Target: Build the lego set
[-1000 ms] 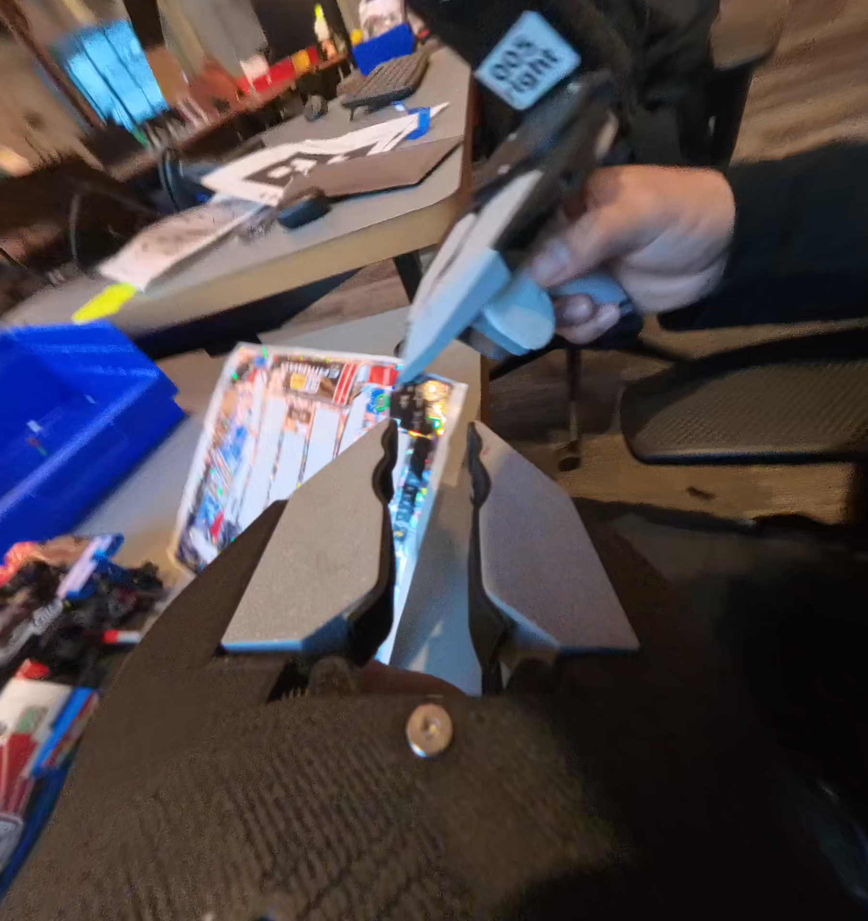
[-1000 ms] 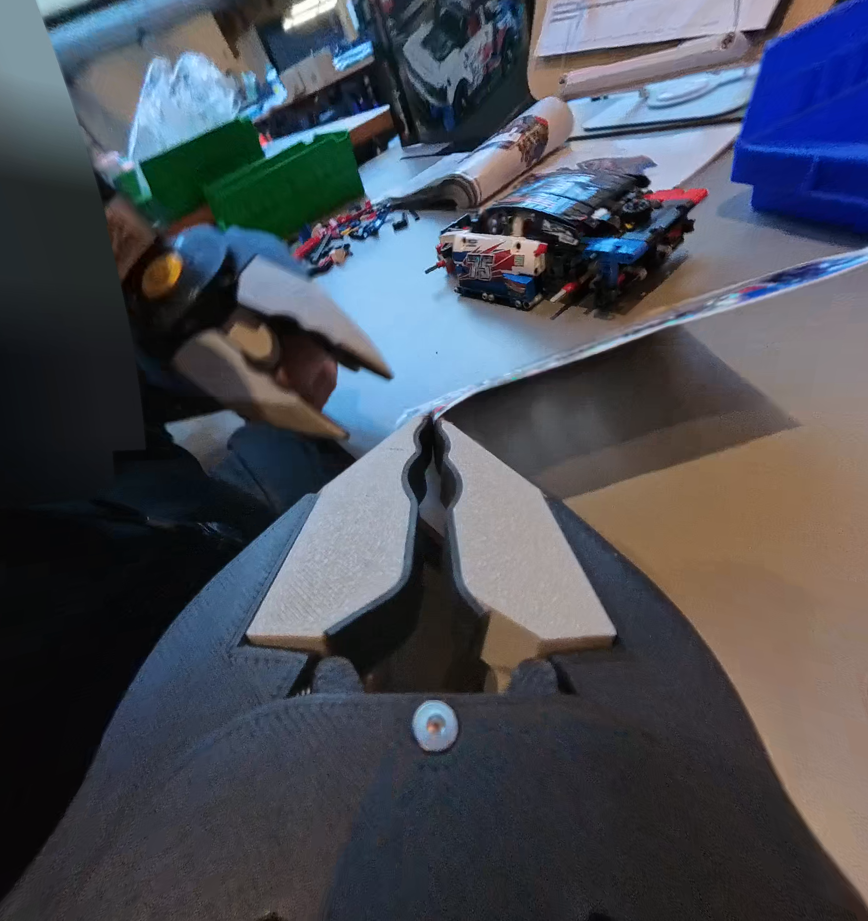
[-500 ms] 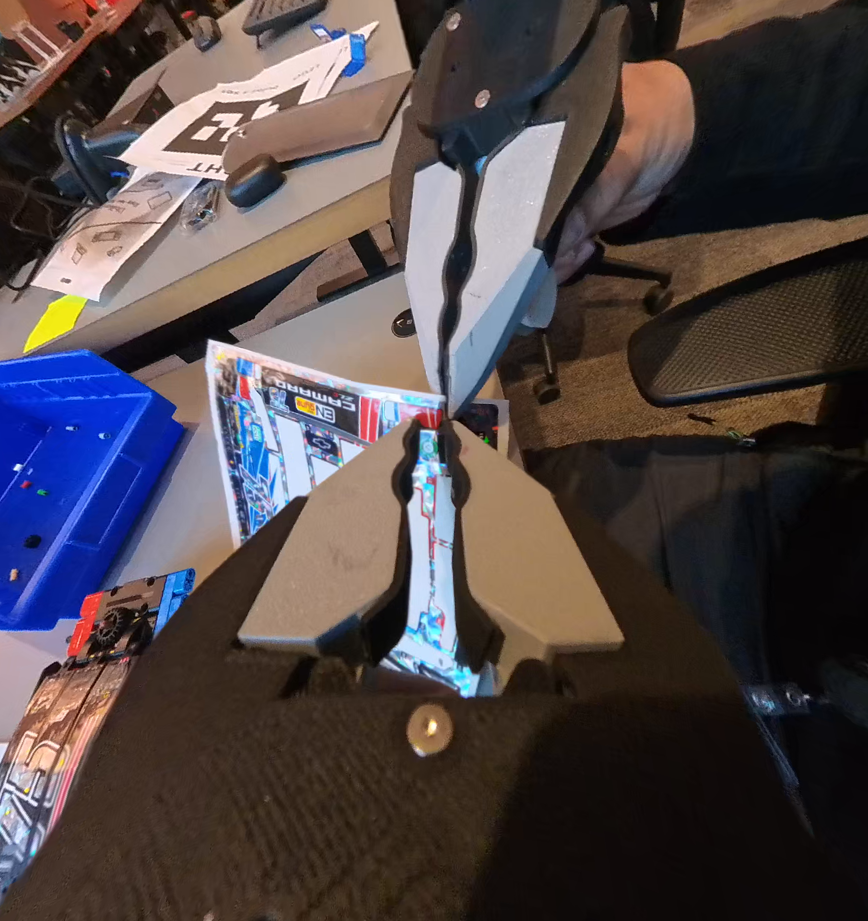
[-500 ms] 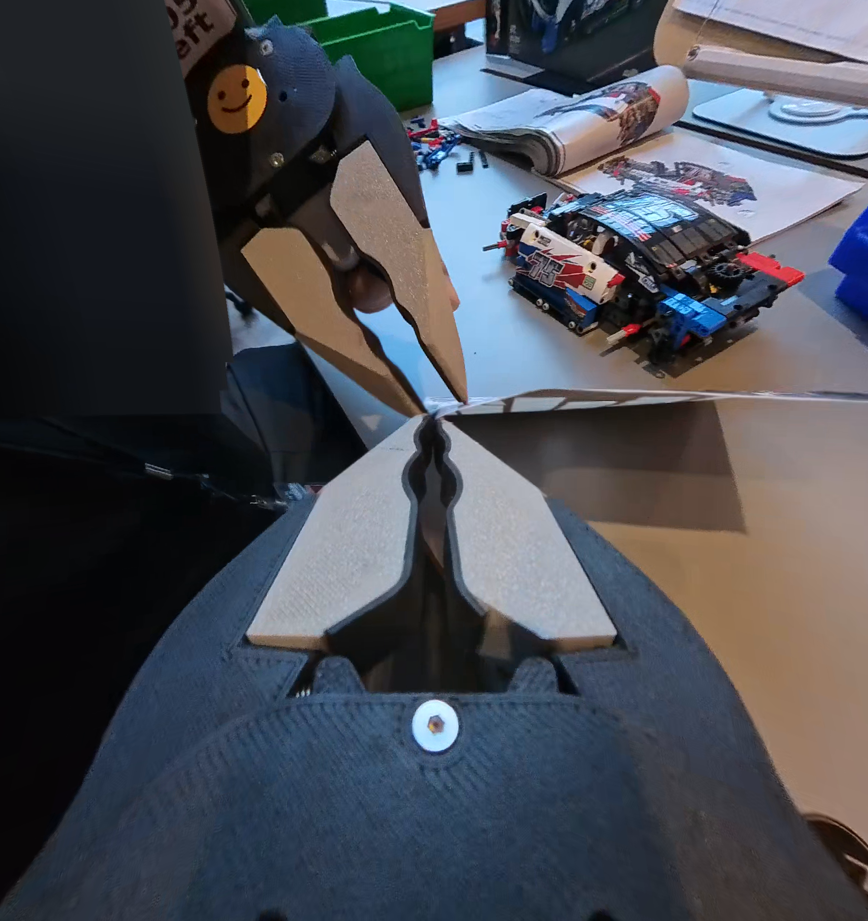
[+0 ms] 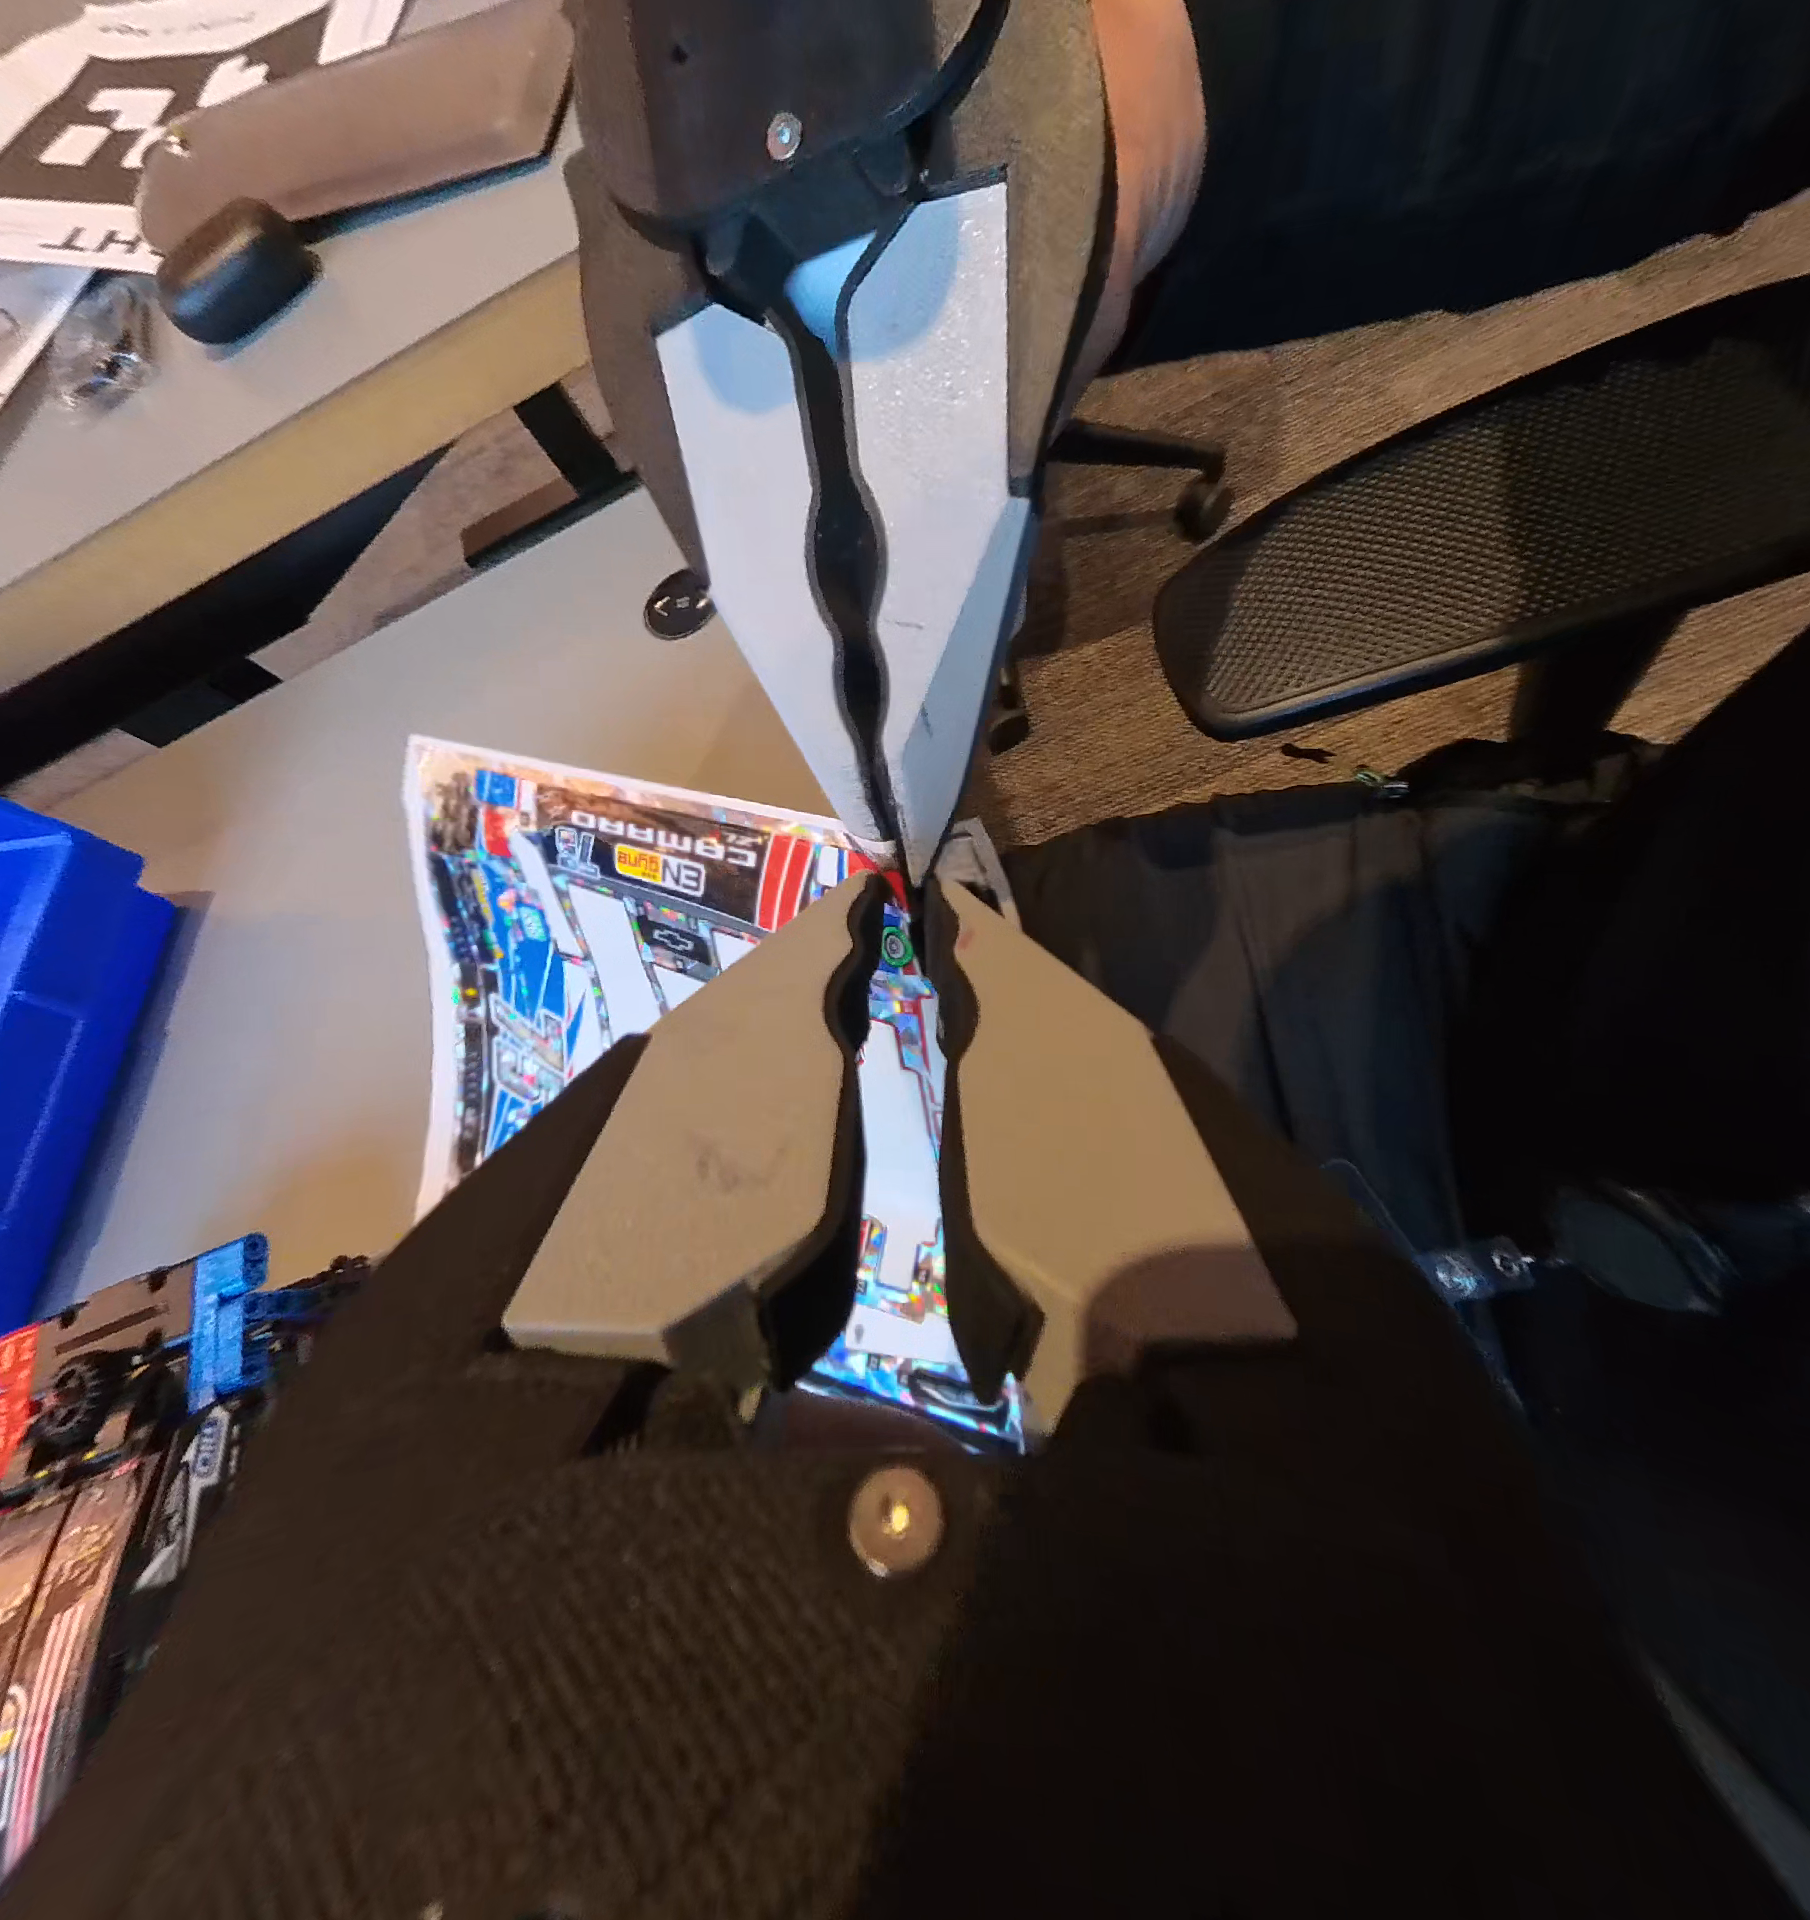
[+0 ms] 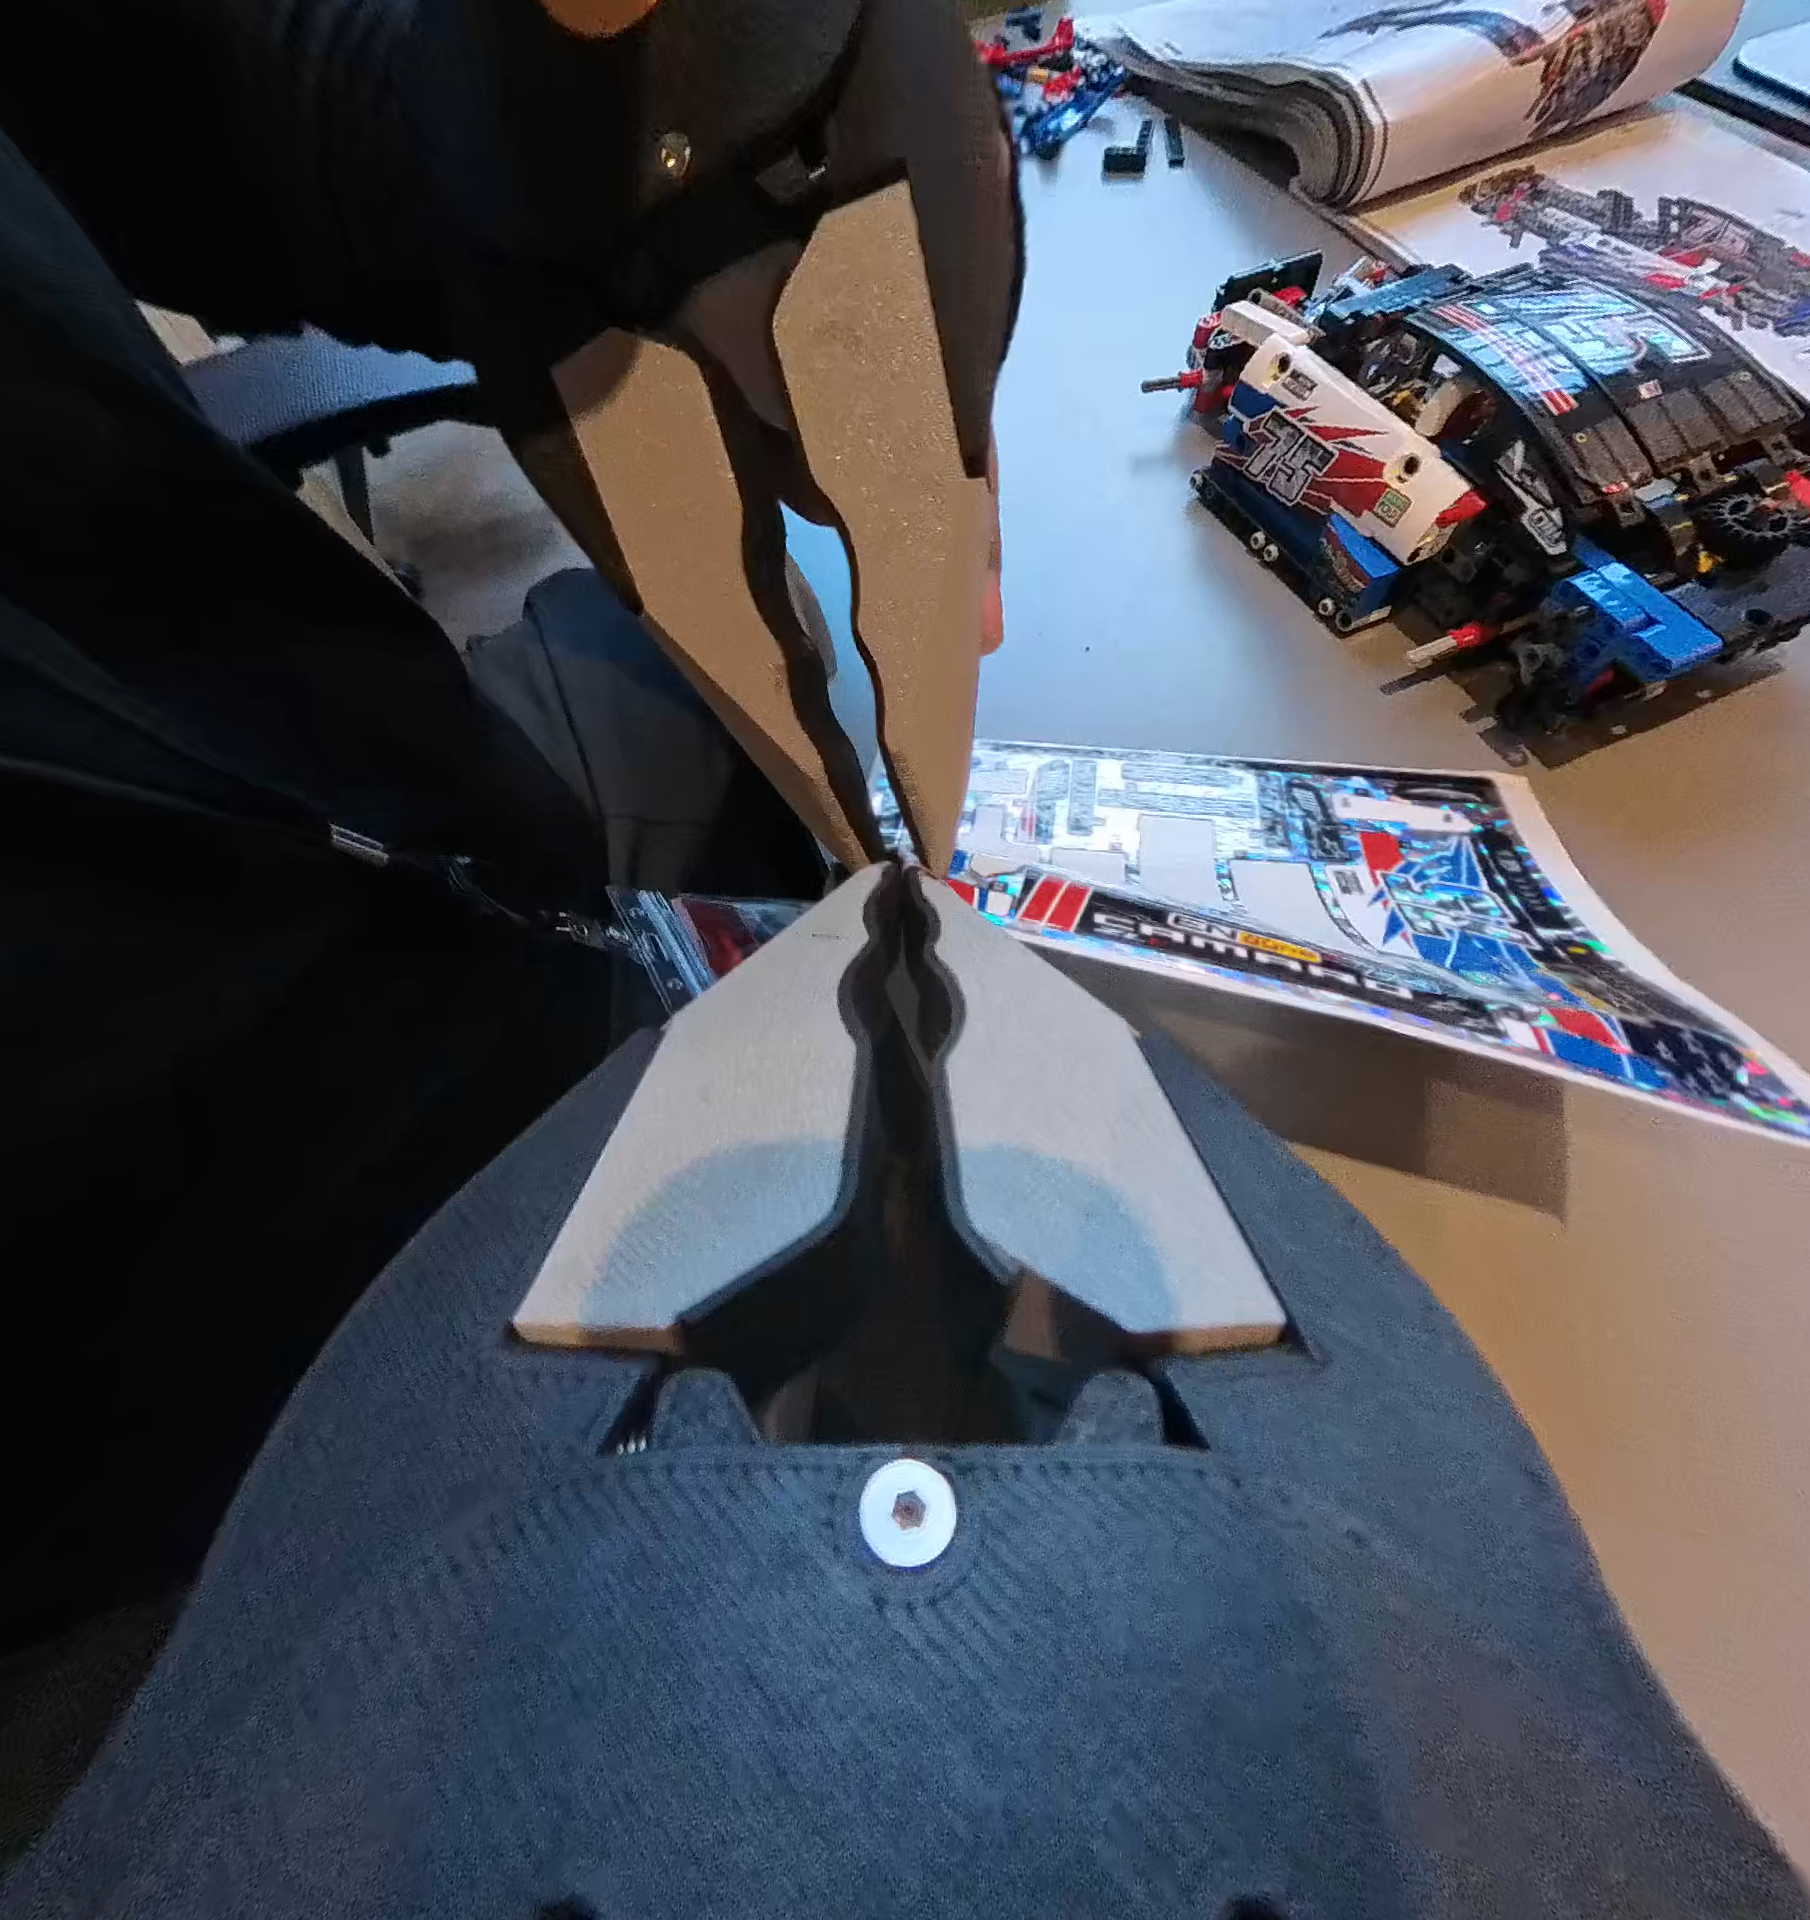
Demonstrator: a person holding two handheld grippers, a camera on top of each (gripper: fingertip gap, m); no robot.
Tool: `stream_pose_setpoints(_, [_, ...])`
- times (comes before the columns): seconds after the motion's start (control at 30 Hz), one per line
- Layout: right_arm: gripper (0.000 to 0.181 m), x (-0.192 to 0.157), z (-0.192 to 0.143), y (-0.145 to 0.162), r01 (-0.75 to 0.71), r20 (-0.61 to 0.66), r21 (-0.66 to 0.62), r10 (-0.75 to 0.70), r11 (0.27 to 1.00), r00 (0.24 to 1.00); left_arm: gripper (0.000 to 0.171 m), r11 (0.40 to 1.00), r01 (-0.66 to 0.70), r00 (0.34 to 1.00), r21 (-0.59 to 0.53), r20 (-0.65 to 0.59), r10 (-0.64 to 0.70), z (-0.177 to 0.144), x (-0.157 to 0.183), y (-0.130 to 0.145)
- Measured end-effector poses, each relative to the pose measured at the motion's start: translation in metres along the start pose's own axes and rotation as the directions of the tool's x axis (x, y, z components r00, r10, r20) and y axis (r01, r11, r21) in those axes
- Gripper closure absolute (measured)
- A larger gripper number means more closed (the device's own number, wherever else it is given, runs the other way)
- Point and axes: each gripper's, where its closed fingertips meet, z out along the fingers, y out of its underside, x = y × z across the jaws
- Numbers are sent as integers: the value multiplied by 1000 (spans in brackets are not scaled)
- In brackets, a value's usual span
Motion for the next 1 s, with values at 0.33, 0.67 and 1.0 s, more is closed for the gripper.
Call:
stream_pose_setpoints(0.33, [181, 0, 9, 5, -32, 2, -42, 32, 999, 999, 168, 999, 45, 998, -20, -51, -46, 0, 3, 10])
stream_pose_setpoints(0.67, [181, 2, 15, 11, -54, -10, -71, 53, 996, 999, 171, 996, 90, 994, -21, -53, -91, -2, 4, 16])
stream_pose_setpoints(1.0, [181, 1, 20, 11, -90, 1, -68, 91, 994, 996, 171, 995, 97, 995, -18, -18, -97, -8, 3, 14])
